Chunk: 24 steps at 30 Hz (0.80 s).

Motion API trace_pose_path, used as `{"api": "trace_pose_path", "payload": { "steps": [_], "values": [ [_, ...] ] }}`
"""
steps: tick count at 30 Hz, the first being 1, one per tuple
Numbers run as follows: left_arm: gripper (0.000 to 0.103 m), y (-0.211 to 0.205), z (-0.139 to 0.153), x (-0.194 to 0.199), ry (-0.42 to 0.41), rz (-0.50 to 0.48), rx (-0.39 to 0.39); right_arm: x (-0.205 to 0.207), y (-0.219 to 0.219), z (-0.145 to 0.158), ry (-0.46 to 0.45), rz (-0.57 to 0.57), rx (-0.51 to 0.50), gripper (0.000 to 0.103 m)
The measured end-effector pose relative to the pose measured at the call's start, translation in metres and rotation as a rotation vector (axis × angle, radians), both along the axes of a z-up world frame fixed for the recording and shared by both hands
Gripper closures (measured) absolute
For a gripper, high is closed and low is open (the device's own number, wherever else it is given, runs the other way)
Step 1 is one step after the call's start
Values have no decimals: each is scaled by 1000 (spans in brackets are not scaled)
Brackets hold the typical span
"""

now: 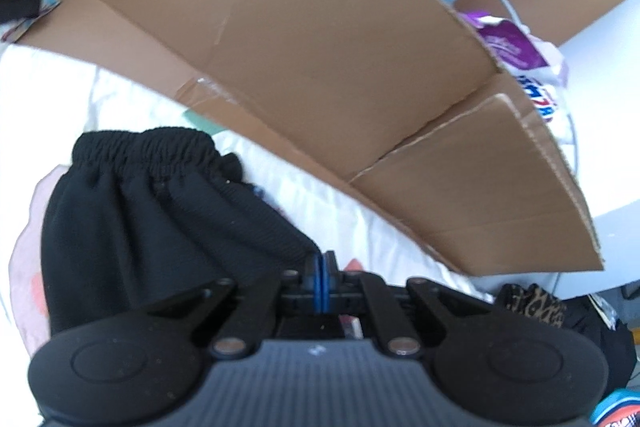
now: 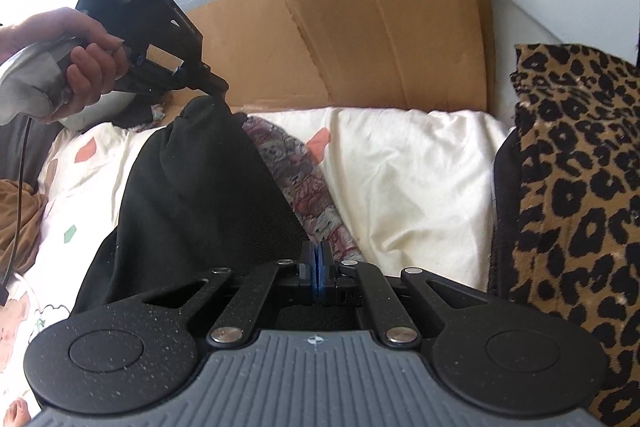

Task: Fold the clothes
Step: 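Lift and fold the shorts with both grippers, then open the left gripper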

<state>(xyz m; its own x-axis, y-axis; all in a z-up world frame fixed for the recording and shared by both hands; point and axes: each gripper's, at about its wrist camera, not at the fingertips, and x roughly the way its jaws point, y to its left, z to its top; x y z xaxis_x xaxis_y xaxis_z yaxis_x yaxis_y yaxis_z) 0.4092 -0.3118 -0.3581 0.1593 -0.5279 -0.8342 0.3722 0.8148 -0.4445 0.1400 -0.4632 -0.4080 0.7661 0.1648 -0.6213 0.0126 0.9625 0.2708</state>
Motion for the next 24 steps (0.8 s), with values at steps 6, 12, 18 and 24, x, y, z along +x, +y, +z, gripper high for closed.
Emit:
{"api": "trace_pose_path", "payload": {
  "steps": [6,12,18,24],
  "values": [
    [102,-11,-1,-2,-4,-9,-22,2,-7,4,-2,-37,-16,103],
    [102,-26,-23,1,-7,-21,-13,13,-13,-7,56,-60,-42,103],
    [101,-42,-58,6,-16,-57,37,26,-17,-29,155,-52,-45,103],
    [83,-40,-56,14,7,-106,16,17,-21,-21,148,-67,-59,102]
  ]
}}
